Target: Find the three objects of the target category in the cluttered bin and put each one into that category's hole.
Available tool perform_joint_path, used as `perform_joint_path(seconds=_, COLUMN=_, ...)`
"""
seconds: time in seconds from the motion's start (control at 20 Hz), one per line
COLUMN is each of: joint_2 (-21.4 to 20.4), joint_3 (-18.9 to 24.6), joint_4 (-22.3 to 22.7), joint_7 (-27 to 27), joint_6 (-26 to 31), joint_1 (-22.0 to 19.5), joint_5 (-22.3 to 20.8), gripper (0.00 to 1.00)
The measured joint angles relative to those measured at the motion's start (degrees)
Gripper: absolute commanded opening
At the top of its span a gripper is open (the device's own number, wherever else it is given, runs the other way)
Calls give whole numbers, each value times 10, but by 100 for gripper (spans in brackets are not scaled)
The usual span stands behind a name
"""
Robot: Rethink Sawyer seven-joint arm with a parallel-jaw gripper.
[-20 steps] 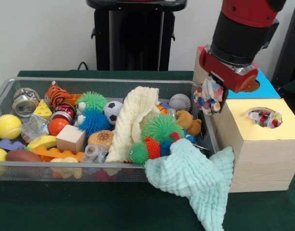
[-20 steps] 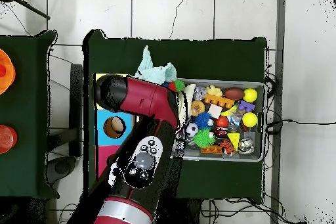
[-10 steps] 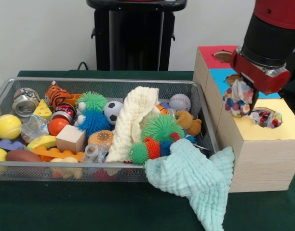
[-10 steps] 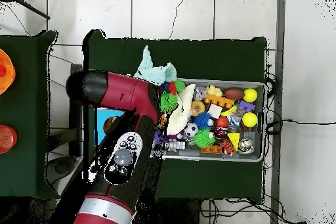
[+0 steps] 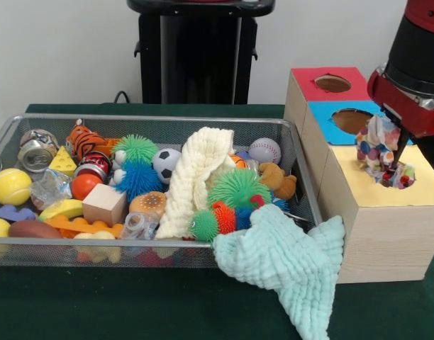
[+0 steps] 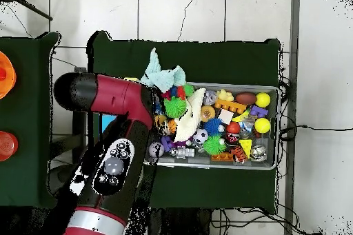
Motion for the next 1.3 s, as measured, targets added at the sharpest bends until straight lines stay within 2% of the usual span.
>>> perform_joint_path(seconds=0.45, joint_2=9, joint_3=-2, joint_4=0, joint_7=9, joint_6=0, joint_1=18, joint_5=5, gripper=0)
perform_joint_path(seconds=1.3, joint_2=28, joint_3=-6, joint_4=-17, joint_7=9, joint_6=0, joint_1=17, joint_5=12, gripper=0)
